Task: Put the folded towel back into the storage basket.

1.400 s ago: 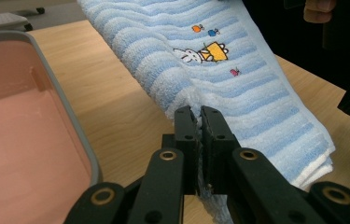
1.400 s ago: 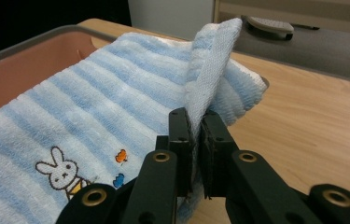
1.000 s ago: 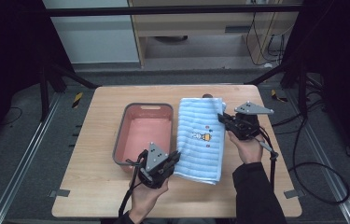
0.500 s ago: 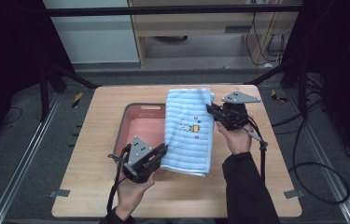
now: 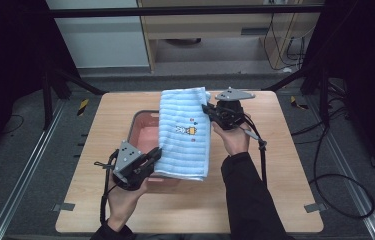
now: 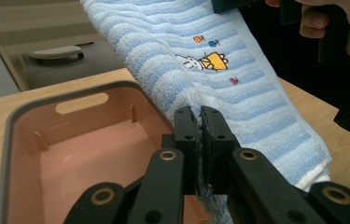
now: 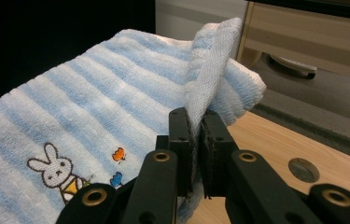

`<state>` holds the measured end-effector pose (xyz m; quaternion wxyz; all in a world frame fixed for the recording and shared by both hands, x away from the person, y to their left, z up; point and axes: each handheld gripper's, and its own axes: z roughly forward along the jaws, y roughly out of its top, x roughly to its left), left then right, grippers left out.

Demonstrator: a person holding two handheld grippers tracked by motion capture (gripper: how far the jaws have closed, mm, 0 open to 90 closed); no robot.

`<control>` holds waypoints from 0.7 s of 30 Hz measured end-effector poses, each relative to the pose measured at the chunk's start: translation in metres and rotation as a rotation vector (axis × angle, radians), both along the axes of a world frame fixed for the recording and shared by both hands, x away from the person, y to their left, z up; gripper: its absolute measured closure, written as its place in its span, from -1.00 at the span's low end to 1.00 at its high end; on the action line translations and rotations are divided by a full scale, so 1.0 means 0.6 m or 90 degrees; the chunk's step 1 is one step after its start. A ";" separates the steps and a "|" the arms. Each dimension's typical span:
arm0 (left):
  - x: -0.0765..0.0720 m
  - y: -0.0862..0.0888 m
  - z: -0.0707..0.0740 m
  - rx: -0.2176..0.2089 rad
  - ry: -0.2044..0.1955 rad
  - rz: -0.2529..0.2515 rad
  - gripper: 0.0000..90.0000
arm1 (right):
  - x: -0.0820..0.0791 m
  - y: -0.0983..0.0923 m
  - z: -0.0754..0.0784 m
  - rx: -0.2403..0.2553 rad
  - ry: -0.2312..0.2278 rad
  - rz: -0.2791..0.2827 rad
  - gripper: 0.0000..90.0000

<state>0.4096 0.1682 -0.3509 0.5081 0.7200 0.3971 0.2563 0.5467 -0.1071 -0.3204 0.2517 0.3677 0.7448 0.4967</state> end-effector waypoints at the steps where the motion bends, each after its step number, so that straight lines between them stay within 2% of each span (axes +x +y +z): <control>1: 0.001 0.003 0.001 -0.001 0.001 0.003 0.90 | 0.002 0.004 0.001 0.001 0.001 0.001 0.88; 16: 0.013 0.067 0.003 -0.024 -0.001 0.043 0.90 | 0.033 0.074 0.005 0.007 0.002 0.027 0.88; 21: 0.014 0.080 0.004 -0.026 -0.004 0.052 0.90 | 0.039 0.092 0.004 0.004 0.001 0.033 0.88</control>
